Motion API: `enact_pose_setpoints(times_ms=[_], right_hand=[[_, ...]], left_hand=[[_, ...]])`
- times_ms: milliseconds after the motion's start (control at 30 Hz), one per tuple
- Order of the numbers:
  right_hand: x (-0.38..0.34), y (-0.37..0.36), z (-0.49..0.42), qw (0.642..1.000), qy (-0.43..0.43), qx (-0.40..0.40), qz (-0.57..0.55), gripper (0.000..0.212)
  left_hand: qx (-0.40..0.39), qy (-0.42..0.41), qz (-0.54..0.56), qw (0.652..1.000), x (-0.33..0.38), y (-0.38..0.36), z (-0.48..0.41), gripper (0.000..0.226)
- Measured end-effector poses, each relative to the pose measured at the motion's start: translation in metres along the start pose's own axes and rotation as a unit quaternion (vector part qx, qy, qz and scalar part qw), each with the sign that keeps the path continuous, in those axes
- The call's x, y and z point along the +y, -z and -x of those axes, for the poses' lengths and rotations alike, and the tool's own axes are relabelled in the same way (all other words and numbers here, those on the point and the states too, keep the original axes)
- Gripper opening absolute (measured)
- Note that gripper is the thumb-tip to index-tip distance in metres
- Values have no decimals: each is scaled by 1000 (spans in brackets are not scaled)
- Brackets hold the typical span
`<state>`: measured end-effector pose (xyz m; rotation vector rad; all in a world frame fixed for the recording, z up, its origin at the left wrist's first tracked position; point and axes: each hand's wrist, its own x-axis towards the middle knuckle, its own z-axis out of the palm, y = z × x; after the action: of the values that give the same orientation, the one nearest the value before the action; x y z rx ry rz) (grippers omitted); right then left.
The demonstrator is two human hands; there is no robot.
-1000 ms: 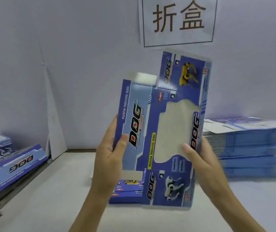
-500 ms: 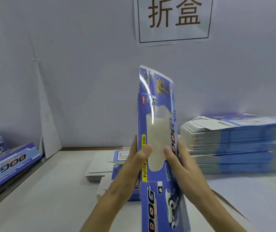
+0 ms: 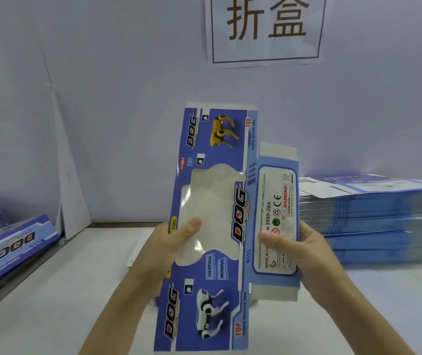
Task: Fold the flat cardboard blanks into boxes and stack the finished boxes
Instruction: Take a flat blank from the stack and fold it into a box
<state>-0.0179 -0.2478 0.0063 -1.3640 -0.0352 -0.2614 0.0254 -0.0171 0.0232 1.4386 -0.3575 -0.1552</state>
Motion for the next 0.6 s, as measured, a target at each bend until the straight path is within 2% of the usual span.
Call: enact_pose_setpoints(times_ms=[67,167,233,300,367,467,533,600], right_hand=[[-5,0,0,1000,-9,-18,-3,54],[-10,3,1,1000,-11,-9,-4,48],[-10,3,2,1000,4,-5,7,46],[-9,5,3,1000,14,6,5,37],[-10,6,3,1000,17,10,11,31],[-13,6,3,1000,0,-9,17,39],[-14,6,3,1000,5,-14,22,41],[-13,6,4,1000,17,1,16,32]], left_hand=[[-12,-2,5,1000,0,3,-1,48],[-73,20,-7,997,1,5,0,30],[-81,25,0,996,-2,2,2,32],[-54,27,12,998,-5,-3,1,44],[-35,29,29,999,-7,-8,1,45],[-34,23,25,999,-6,-8,0,51],[-34,17,31,999,-6,-8,0,48],[-24,12,39,999,-8,-7,-1,43]])
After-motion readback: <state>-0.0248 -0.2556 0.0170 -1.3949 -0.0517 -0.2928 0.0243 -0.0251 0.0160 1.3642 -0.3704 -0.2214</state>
